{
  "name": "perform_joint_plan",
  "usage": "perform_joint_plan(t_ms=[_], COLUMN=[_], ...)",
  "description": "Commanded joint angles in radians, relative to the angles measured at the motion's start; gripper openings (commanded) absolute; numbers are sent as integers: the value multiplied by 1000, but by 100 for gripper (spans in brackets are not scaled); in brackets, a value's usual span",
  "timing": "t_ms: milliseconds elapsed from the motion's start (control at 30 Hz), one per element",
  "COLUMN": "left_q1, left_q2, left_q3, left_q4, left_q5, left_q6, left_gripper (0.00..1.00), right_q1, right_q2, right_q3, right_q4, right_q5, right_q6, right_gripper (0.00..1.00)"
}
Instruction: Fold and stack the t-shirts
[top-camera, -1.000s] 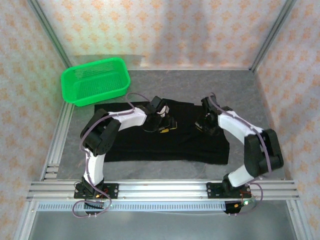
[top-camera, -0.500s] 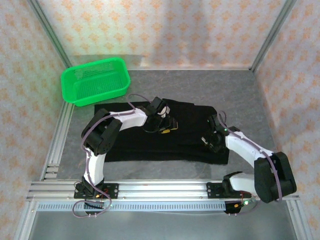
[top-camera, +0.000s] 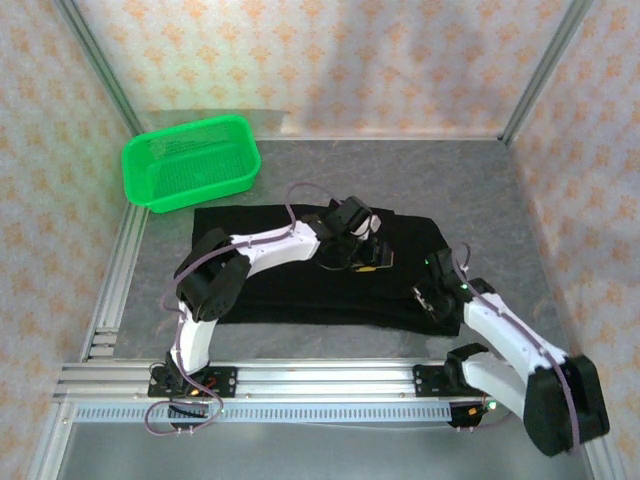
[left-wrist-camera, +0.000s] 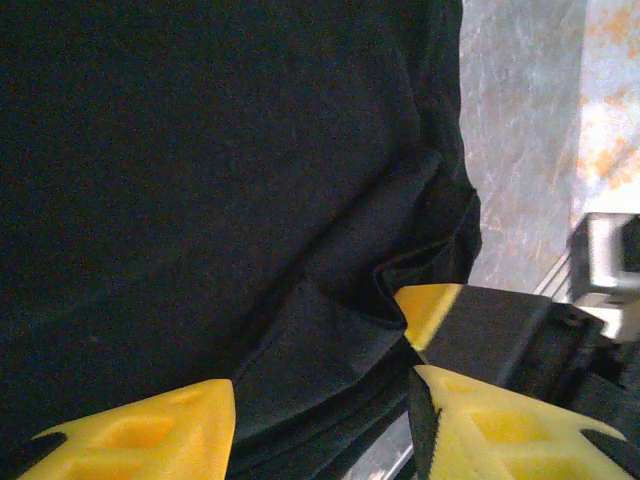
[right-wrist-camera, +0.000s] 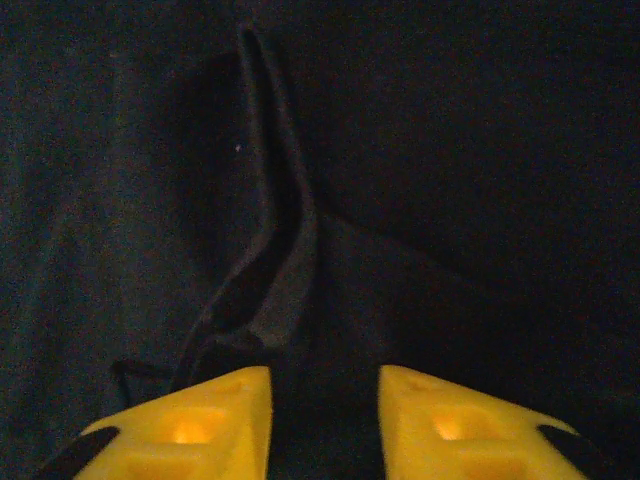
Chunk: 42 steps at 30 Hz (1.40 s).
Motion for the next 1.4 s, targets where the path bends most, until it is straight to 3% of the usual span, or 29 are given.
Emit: perform_joint_plan(t_ms=[0, 167, 300, 400, 667, 933, 1367], left_q1=[-5, -47, -54, -66, -93, -126, -146], left_q2=[4, 64, 114, 165, 240, 258, 260], left_q3=[42, 162, 194, 269, 331, 339, 341], left_q4=[-103, -254, -262, -357, -410, -379, -373], left_q5=[-11, -58, -72, -112, -142, -95, -42], left_q6=[61, 214, 222, 277, 299, 294, 316], left_gripper=[50, 50, 50, 47, 43, 42, 14], right_q1=[4, 4, 4, 3, 1, -14, -108], right_q2=[-131, -239, -179, -119, -87, -20, 86], right_q3=[47, 105, 162, 196, 205, 191, 145], right_q4=[-214, -313, -294, -261, -226, -159, -70], right_q5=[92, 107, 114, 88, 66, 49, 4], right_q6=[10, -21, -86, -123, -147, -167, -210], right_gripper=[39, 45, 48, 48, 49, 49, 48])
